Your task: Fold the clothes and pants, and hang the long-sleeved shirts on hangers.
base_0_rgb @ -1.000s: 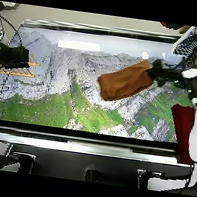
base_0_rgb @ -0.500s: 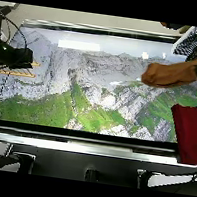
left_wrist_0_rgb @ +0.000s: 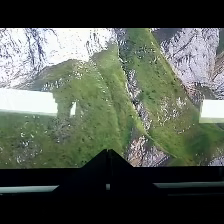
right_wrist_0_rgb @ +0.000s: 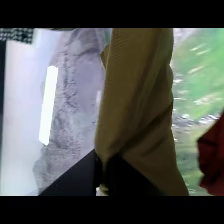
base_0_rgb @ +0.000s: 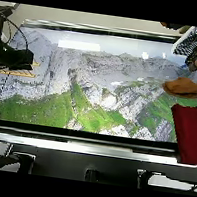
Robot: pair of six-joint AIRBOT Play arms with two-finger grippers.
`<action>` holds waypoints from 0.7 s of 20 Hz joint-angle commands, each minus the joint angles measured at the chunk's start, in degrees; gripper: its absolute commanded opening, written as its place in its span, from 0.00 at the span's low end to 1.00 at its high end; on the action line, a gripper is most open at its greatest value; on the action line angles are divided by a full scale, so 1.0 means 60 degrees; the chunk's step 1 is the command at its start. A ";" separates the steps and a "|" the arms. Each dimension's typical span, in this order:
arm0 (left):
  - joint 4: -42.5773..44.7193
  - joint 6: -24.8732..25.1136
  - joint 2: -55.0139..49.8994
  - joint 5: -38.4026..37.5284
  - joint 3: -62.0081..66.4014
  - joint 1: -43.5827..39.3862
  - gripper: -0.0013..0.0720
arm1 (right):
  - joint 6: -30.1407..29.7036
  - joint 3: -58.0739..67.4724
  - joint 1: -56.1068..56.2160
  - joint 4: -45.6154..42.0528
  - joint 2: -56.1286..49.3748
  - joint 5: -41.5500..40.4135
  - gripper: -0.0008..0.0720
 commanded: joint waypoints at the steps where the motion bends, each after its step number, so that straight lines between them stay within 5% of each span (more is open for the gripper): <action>1: -0.0004 0.0000 0.0007 -0.0200 0.0000 0.0004 0.04 | 0.0951 0.0015 -0.0062 -0.1603 0.0678 0.1217 0.05; 11: -0.0007 0.0000 0.0007 -0.0193 0.0000 0.0004 0.04 | 0.0892 0.0011 -0.0062 -0.2969 0.1359 0.4007 0.05; 14: -0.0007 0.0004 0.0007 -0.0197 0.0000 0.0004 0.04 | -0.0084 0.0000 -0.0062 -0.4116 0.1359 0.4940 0.05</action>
